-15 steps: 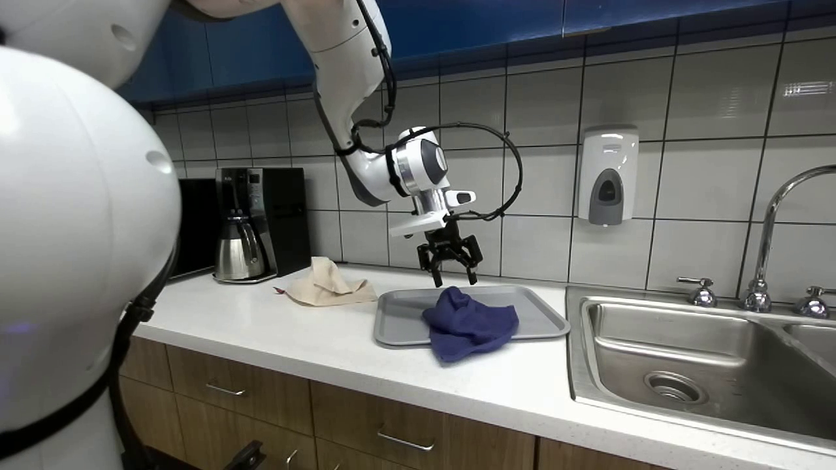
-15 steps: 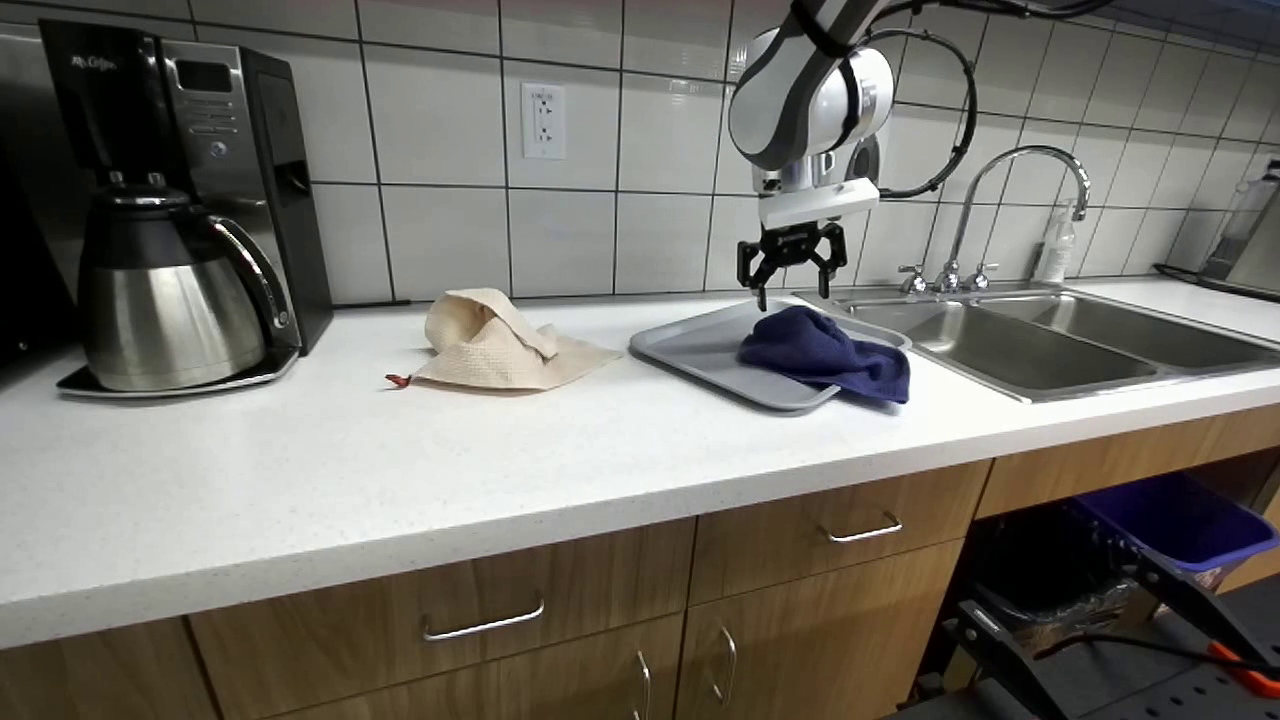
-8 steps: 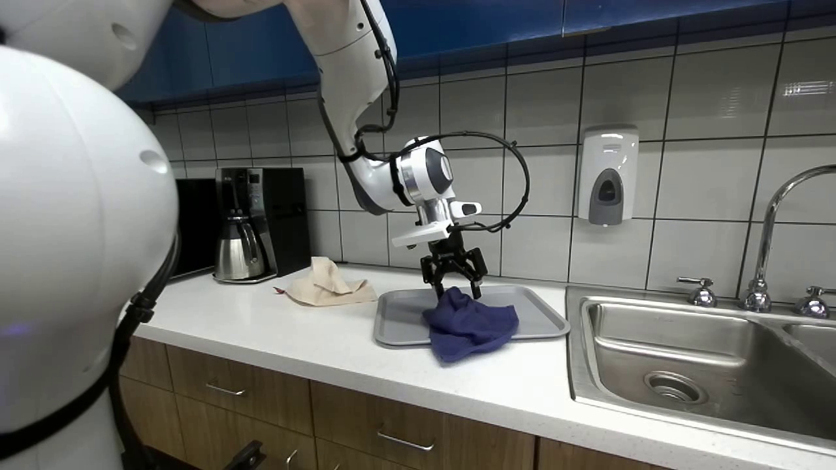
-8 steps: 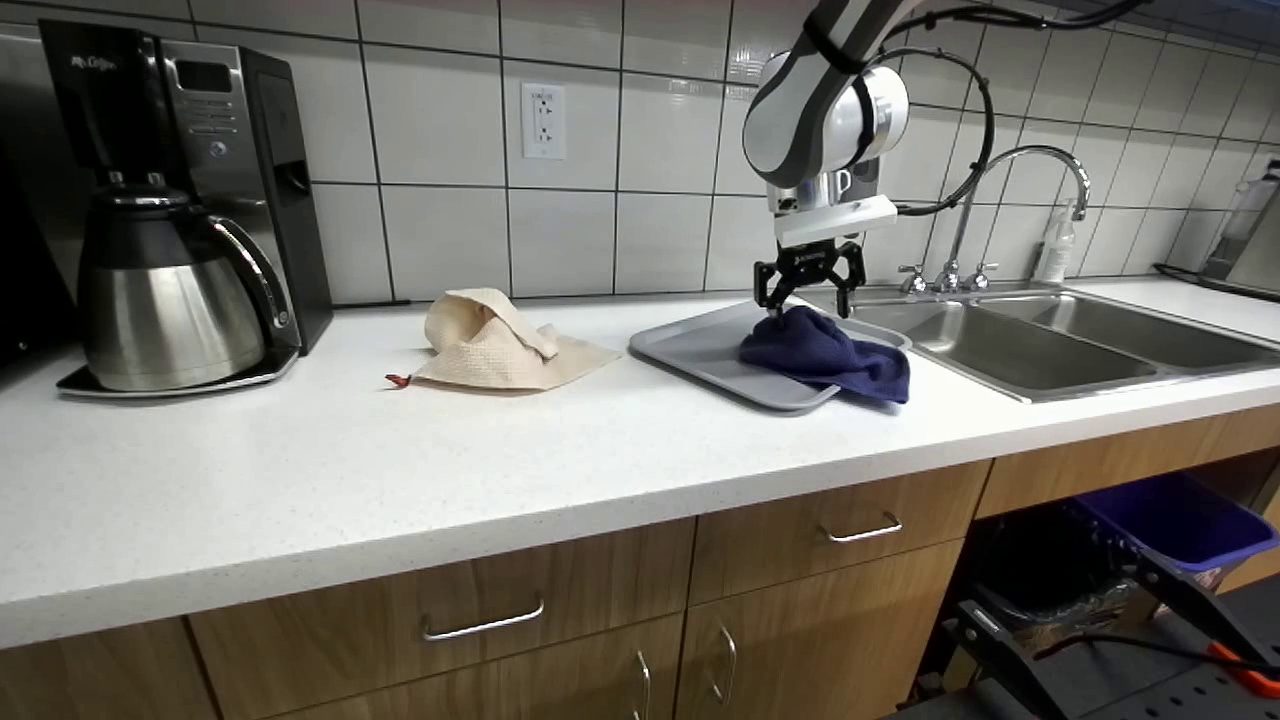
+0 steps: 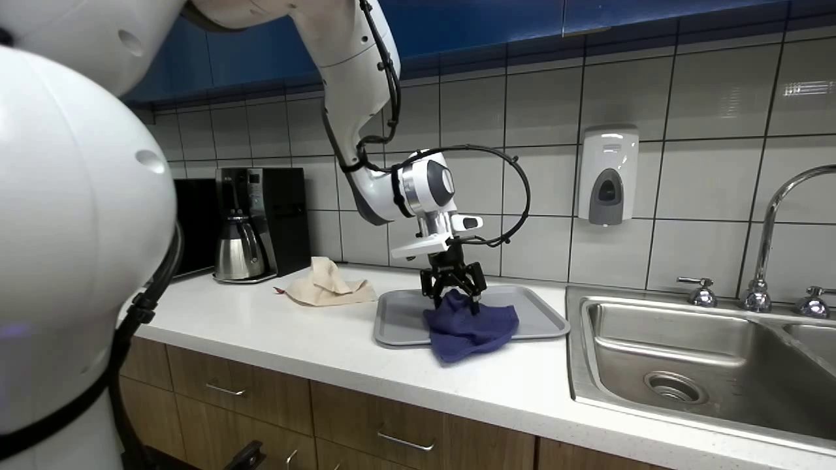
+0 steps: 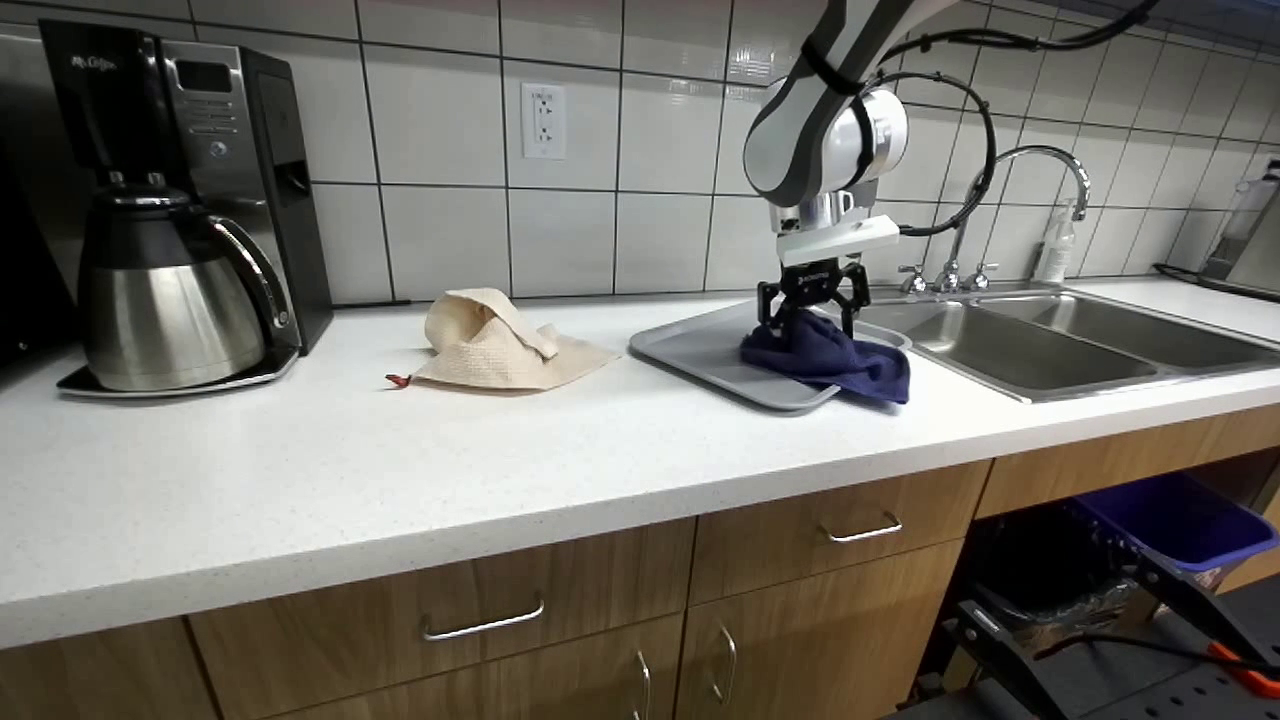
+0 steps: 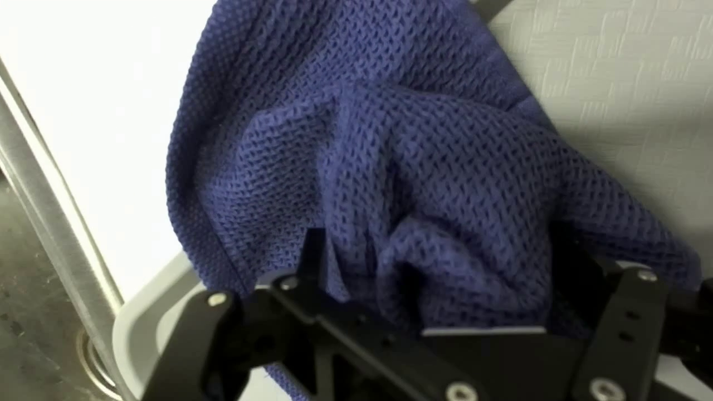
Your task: Pick the cream tea towel and put it on the table to the left of the gray tray, pick the navy blue tea towel and put it on the table to the right of the gray tray
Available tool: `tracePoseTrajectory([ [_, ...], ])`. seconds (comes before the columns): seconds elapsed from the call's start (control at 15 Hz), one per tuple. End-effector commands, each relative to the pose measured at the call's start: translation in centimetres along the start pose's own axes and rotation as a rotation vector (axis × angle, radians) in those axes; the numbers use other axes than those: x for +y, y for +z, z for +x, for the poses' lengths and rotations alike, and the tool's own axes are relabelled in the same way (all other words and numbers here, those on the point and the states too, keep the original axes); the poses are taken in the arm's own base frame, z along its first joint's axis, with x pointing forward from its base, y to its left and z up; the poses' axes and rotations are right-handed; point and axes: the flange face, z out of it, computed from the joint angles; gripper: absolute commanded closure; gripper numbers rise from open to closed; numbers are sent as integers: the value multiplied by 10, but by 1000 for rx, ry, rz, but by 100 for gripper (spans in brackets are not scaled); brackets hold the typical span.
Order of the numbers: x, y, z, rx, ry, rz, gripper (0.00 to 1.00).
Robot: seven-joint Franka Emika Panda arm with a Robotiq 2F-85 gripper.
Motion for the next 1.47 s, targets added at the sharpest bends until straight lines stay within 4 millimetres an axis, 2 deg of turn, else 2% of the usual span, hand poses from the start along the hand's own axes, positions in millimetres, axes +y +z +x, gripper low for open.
tracePoseTrajectory([
  [0.0, 6, 4, 9, -29, 22, 26, 26],
  [0.27, 3, 2, 12, -24, 24, 47, 58],
  [0.6, -8, -10, 6, -11, 10, 68, 97],
  [0.73, -14, -16, 2, -6, 6, 72, 100],
  [0.8, -16, -18, 0, -6, 5, 75, 96],
  [0.93, -18, -22, -6, -8, 12, 72, 97],
  [1.4, -13, -34, -25, -7, 58, 71, 97],
])
